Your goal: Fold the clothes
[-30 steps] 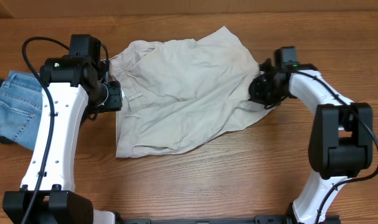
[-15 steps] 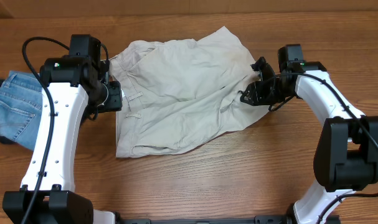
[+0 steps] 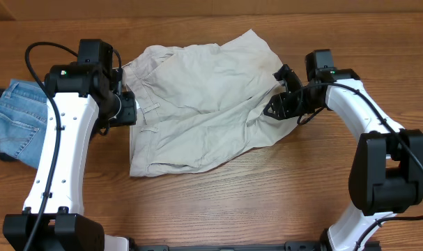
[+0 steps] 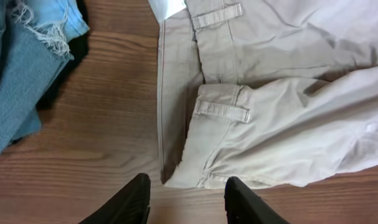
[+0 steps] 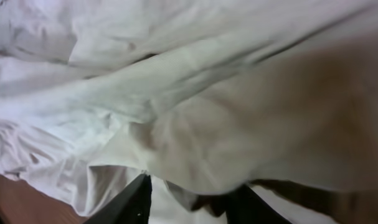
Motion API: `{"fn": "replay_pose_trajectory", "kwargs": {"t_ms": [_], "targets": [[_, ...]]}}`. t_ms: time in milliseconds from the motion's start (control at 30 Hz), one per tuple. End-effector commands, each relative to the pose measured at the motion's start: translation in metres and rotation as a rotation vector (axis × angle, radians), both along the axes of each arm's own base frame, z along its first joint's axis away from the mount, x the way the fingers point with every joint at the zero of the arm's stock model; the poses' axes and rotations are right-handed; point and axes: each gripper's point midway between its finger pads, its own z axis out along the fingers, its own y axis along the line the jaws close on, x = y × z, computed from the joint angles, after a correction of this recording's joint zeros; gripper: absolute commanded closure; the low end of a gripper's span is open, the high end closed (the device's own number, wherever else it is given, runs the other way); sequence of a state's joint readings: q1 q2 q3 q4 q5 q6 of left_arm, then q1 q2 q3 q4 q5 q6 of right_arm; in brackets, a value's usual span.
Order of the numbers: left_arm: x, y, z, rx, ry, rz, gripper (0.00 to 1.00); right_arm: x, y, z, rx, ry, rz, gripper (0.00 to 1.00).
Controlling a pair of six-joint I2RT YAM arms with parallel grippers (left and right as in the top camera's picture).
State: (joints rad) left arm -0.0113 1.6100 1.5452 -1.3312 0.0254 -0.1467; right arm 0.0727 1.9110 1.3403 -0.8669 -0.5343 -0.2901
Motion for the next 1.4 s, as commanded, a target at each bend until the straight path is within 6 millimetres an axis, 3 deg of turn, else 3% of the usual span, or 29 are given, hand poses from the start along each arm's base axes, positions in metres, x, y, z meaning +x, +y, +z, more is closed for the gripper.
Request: {"fn": "replay_pose_trajectory", "kwargs": {"t_ms": [0,67,100,200,300,400,467,500,533,700,767,867,933,1067,1133,1233,1367], "targets": [[0.0,0.002,0.013,0.002,-0.037,-0.012,0.57,-0.009,0.001,-0.012,-0.013,0.053,0.003,0.74],[0.0,0.002,0.014,0.002,-0.038,-0.012,0.57,-0.016,-0.001,-0.009,-0.017,0.083,-0.004,0.92],[0.0,0.002,0.014,0.002,-0.038,-0.012,0.57,-0.016,-0.006,-0.005,-0.035,0.103,-0.042,0.96],[-0.003,0.002,0.013,0.002,-0.023,-0.014,0.58,-0.017,-0.028,0.019,-0.144,0.123,-0.174,0.96],[-0.021,-0.009,0.01,-0.057,0.048,-0.025,0.57,-0.035,-0.078,0.044,-0.386,0.198,-0.511,0.96],[-0.031,-0.017,0.009,-0.102,0.089,-0.03,0.54,-0.052,-0.083,0.057,-0.409,0.223,-0.542,0.96],[-0.041,-0.017,-0.004,-0.099,0.143,-0.029,0.52,-0.06,-0.099,0.06,-0.487,0.236,-0.604,0.96],[-0.056,-0.017,-0.022,-0.1,0.21,-0.025,0.52,-0.061,-0.119,0.06,-0.55,0.242,-0.729,0.96],[-0.067,-0.017,-0.036,-0.1,0.261,-0.022,0.53,-0.06,-0.125,0.06,-0.533,0.254,-0.775,0.96],[-0.106,-0.038,-0.11,-0.233,0.377,-0.016,0.54,-0.056,-0.123,0.061,-0.362,0.296,-0.737,0.96],[-0.102,-0.059,-0.12,-0.332,0.326,-0.119,0.55,-0.056,-0.122,0.061,-0.361,0.291,-0.731,0.96],[-0.101,-0.083,-0.132,-0.349,0.269,-0.296,0.57,-0.054,-0.122,0.061,-0.36,0.283,-0.719,0.96],[-0.108,-0.093,-0.139,-0.311,0.277,-0.356,0.65,-0.054,-0.122,0.061,-0.36,0.283,-0.72,0.96],[-0.106,-0.089,-0.146,-0.194,0.273,-0.353,0.65,-0.052,-0.122,0.061,-0.357,0.274,-0.721,0.96],[-0.111,-0.085,-0.146,-0.175,0.296,-0.339,0.54,-0.052,-0.122,0.061,-0.358,0.275,-0.721,0.96],[-0.12,-0.059,-0.156,-0.035,0.34,-0.214,0.46,-0.052,-0.122,0.061,-0.357,0.273,-0.721,0.96],[-0.135,-0.061,-0.172,-0.063,0.362,-0.214,0.7,-0.051,-0.122,0.061,-0.357,0.272,-0.722,0.96]]}}
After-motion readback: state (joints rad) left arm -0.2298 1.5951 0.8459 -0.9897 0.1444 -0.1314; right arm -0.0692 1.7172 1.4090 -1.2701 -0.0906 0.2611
